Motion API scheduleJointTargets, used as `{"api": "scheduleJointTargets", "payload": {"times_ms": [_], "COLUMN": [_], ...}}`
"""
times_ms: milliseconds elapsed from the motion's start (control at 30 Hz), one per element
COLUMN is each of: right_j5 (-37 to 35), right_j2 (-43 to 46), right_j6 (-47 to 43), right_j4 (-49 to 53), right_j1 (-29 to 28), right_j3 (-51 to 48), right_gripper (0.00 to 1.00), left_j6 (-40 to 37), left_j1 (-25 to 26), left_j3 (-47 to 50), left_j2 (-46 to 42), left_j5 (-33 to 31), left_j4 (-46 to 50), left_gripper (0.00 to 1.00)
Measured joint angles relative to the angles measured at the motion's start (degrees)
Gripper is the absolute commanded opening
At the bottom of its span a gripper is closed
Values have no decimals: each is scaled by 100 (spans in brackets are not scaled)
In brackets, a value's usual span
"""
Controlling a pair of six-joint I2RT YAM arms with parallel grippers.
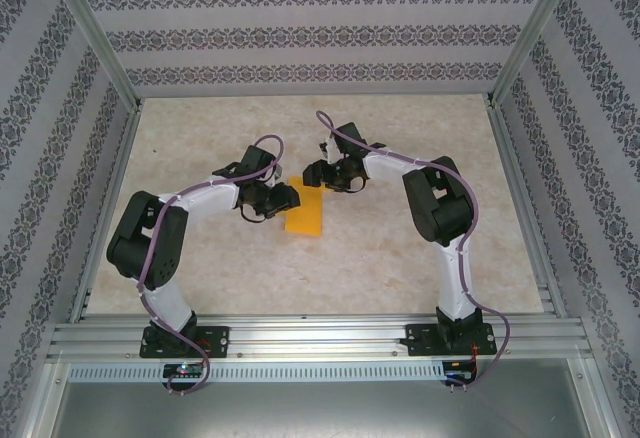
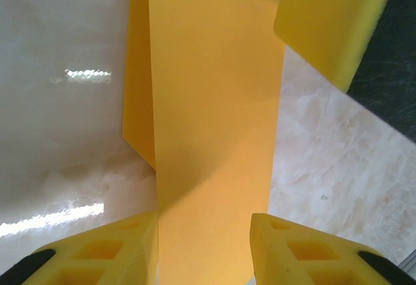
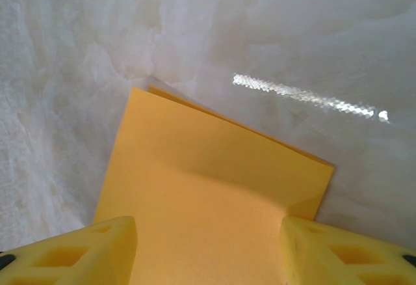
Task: Fold a paper plane with a square sheet of paper (fold left side to right side)
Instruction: Third fold the triangle at the center of the table.
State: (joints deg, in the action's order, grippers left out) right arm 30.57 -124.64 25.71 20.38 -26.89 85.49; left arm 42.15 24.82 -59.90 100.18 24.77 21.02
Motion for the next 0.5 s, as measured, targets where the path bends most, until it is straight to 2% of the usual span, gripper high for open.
{"api": "scheduleJointTargets", "payload": {"times_ms": [100,367,500], "right_j5": [0,4,17], "right_j2": [0,0,0], "right_j6": [0,0,0], "right_j4": [-2,-7,-13], "right_j1": [0,0,0], "right_j3": [0,0,0], "right_gripper": [61,62,63], "left_j6": [24,96,146], "left_j1": [0,0,0], "left_j3": [90,109,116], "left_j2": [-2,-2,-2], "left_j5": [0,4,22], "left_j4": [2,-7,-22], "left_gripper": [39,22,18]}}
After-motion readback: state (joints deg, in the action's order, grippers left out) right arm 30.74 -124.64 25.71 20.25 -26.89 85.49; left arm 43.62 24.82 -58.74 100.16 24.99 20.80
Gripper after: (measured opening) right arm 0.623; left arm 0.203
